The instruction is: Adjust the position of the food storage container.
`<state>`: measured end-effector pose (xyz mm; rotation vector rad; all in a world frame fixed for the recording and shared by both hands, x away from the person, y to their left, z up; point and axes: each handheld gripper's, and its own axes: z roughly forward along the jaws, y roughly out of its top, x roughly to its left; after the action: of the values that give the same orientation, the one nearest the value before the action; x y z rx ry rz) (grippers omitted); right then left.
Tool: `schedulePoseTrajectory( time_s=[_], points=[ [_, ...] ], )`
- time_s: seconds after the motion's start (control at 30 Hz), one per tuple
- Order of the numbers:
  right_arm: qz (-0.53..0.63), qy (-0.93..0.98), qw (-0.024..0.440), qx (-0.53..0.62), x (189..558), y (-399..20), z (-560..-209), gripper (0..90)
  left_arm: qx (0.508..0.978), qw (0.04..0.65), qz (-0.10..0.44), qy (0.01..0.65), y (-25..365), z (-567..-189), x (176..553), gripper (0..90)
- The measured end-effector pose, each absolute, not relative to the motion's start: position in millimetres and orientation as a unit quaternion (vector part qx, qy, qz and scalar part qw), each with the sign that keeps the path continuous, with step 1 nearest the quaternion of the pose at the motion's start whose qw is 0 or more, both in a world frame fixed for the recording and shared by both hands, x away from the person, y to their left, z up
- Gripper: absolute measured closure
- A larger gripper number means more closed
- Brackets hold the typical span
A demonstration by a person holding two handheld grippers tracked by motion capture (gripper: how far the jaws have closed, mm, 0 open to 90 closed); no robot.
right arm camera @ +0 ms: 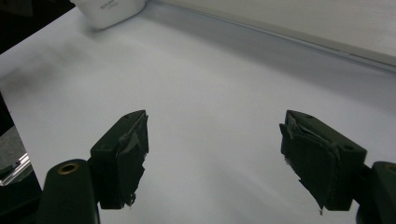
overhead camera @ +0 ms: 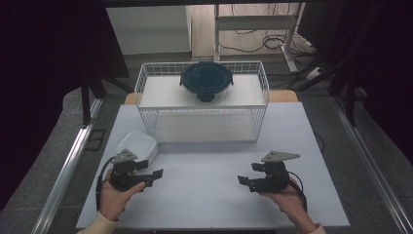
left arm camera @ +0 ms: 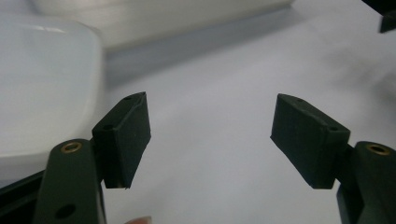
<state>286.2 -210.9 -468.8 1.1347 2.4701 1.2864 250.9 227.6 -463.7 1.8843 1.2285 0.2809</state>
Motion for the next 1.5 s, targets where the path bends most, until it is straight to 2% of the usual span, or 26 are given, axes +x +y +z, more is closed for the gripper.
schedulePoseTrajectory(
  time_s=[0.23,0.43,0.77,0.83,1.1,1.2,1.33,1.5],
  points=[
    [0.425,0.823,0.07,0.37,283.4,-211.0,-466.2,24.0,0.743,0.411,0.146,0.508,261.3,-446.3,273.9,31.9],
    [0.424,0.824,0.065,0.371,284.2,-211.3,-468.1,24.0,0.736,0.4,0.147,0.526,281.7,-445.8,295.3,34.3],
    [0.419,0.825,0.063,0.374,283.7,-213.1,-470.9,23.9,0.741,0.354,0.18,0.541,316.1,-443.1,354.2,39.6],
    [0.418,0.824,0.062,0.377,283.6,-214.6,-472.0,23.9,0.738,0.348,0.156,0.556,323.7,-448.4,368.9,41.5],
    [0.414,0.824,0.061,0.382,283.9,-218.5,-475.3,23.9,0.739,0.306,0.156,0.579,334.3,-461.0,395.4,48.0],
    [0.424,0.819,0.044,0.384,283.8,-219.5,-475.6,23.9,0.739,0.284,0.157,0.59,335.9,-463.3,398.2,54.7],
    [0.423,0.819,0.054,0.383,283.6,-220.3,-475.5,24.0,0.733,0.259,0.153,0.61,342.0,-466.8,400.0,72.3],
    [0.426,0.815,0.055,0.389,283.7,-220.9,-476.0,24.1,0.738,0.246,0.135,0.613,347.7,-473.7,400.6,83.9]
  ],
)
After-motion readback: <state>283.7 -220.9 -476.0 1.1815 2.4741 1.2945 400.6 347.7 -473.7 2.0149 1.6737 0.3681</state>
